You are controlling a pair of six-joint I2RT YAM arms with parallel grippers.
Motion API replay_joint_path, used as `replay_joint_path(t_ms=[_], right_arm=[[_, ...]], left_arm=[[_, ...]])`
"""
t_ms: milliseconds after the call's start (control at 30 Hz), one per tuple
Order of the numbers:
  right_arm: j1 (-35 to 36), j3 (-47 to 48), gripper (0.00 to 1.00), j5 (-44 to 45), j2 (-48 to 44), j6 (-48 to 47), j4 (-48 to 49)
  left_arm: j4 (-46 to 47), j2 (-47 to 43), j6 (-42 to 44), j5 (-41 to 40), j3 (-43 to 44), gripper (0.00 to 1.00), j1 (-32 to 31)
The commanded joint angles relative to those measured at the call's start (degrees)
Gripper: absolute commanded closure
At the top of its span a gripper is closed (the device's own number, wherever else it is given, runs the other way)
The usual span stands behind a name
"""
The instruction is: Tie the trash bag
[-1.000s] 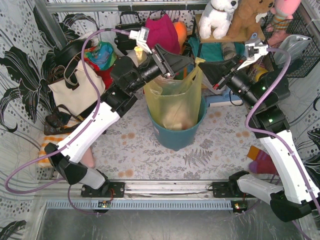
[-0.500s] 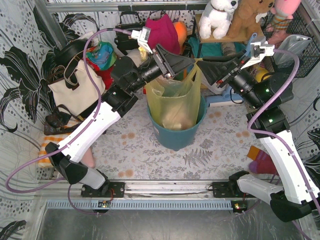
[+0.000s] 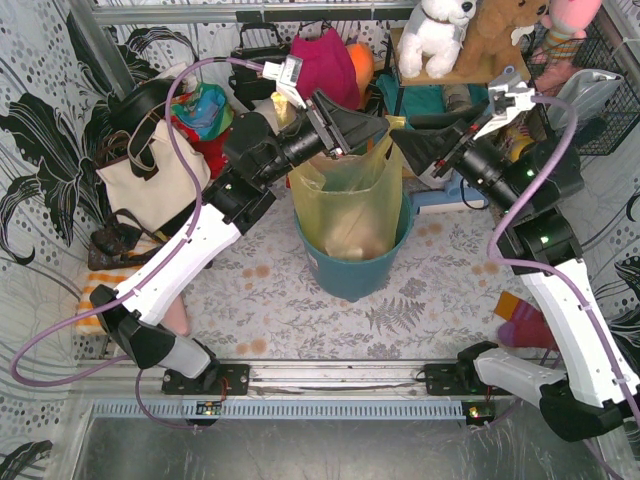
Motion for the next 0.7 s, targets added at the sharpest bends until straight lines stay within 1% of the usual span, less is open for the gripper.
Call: replay_joint_path(t_ms=[0,67,167,233,300,400,500,600,667], right_arm=[[0.2,-1.1,0.46,-5.1,1.1,-2.5,1.2],[0.2,-2.1,0.47,-5.6,1.2,-2.9,2.4],[0.2,-3.5,0.56,-5.4,1.0,-3.8,3.7],[0.2,-4.4,0.64,-5.4,0.7,-4.2,4.3],[0.2,-5.2,0.68,-5.7,0.1,-4.6,4.8],[0.2,-7.1,0.74,-5.9,-1.2,-4.9,6.7],[0.2,-7.7,0.8,-5.7,-1.7,-5.1,6.9],[0.2,-7.6,0.83,-6.1,-1.3,-4.9,7.1],[0.2,-7.6,0.84,-6.4,-0.9,-4.5,7.4]], left_arm=[[1.0,-2.1,2.0,-0.7,1.5,0.47,0.1],[0.5,-2.3,2.6,-0.7,1.6,0.47,0.1],[-1.9,-2.2,5.8,-0.6,3.2,0.47,0.0],[-5.4,-1.9,9.2,-1.8,5.4,0.46,0.0],[-10.1,-1.2,12.6,-3.4,8.7,0.45,0.2],[-13.8,0.6,15.8,-3.7,12.8,0.44,0.4],[-15.9,3.3,16.9,-0.2,17.3,0.43,0.5],[-16.3,6.3,18.2,6.4,21.0,0.39,0.5],[-17.8,7.9,20.0,9.2,23.5,0.37,0.6]])
